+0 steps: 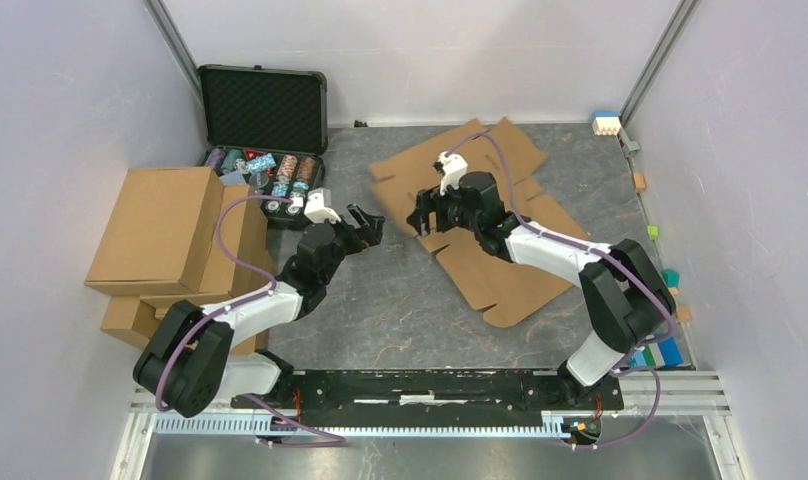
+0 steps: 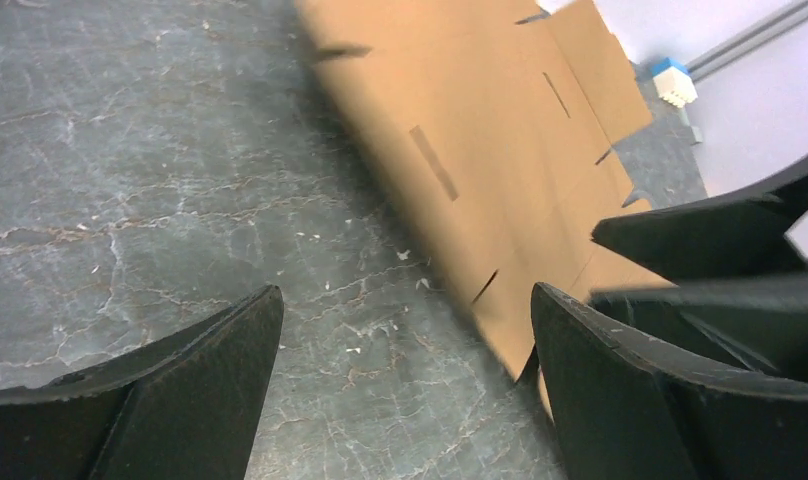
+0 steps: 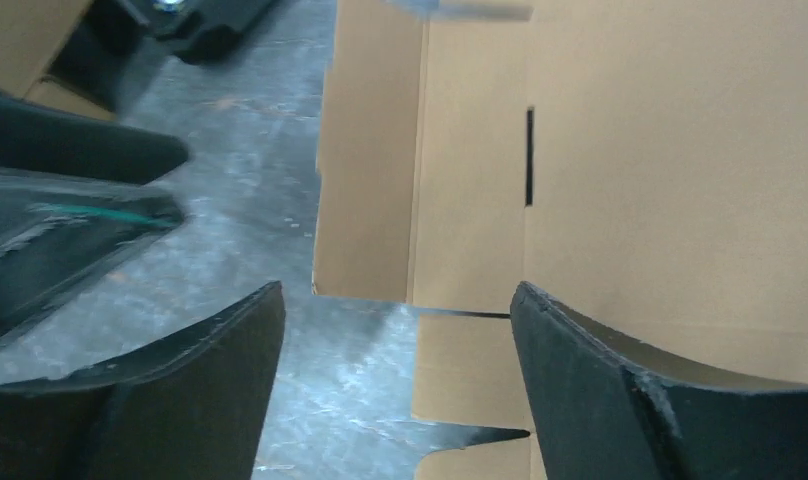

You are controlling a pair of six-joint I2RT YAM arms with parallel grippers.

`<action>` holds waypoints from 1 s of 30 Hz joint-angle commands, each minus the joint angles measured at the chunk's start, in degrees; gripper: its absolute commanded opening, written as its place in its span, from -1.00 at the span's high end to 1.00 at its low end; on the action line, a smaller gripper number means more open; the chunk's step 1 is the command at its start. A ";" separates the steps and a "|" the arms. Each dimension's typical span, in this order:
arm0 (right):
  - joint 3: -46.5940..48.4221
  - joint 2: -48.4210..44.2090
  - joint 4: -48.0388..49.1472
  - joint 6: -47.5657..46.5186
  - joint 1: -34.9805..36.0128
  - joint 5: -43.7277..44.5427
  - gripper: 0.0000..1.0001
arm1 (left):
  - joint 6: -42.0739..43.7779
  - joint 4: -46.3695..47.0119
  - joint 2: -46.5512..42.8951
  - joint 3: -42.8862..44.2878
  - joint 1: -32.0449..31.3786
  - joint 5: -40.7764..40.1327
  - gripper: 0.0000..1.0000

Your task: Fold the paper box

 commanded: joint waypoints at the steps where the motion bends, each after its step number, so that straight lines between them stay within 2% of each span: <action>1: -0.83 -4.16 4.29 1.32 -0.16 -1.01 -0.90 | -2.69 0.77 2.98 1.48 0.48 -2.50 -1.00; 3: -3.76 -6.16 4.26 -0.08 -1.46 5.03 -0.93 | -2.58 -1.90 4.31 3.29 0.50 -2.02 -1.00; 6: -6.79 -7.69 3.36 -0.59 -5.02 9.55 -0.93 | -2.80 -6.42 6.24 6.09 0.44 -2.48 -1.00; 10: -7.64 -7.01 -1.18 3.52 -10.49 15.51 -0.94 | -6.31 -14.00 8.07 8.93 0.50 -8.33 -1.00; 14: -10.94 -6.31 2.09 6.04 -12.47 13.28 -0.94 | -9.44 -17.28 9.68 10.28 0.62 -9.97 -1.00; 18: -9.71 -2.82 2.02 6.59 -12.43 10.43 -0.89 | -12.17 -20.83 11.54 12.33 1.00 -10.23 -1.00; 21: -8.65 -0.89 0.78 6.79 -12.44 9.72 -0.86 | -13.59 -20.07 14.69 13.28 2.79 -5.94 -0.94; 23: -9.28 -1.05 1.56 7.05 -12.47 9.11 -0.85 | -14.00 -18.45 17.23 13.83 3.88 -1.77 -0.81; 25: -9.95 -1.50 2.49 7.06 -12.38 8.82 -0.85 | -13.20 -16.36 19.48 14.35 4.27 1.23 -0.61; 28: -10.08 -1.22 2.90 7.15 -12.33 8.79 -0.85 | -11.46 -14.96 20.81 15.17 4.25 4.25 -0.16; 30: -9.83 -0.89 2.85 7.15 -12.34 8.80 -0.85 | -10.47 -14.76 20.75 15.44 4.27 5.81 0.22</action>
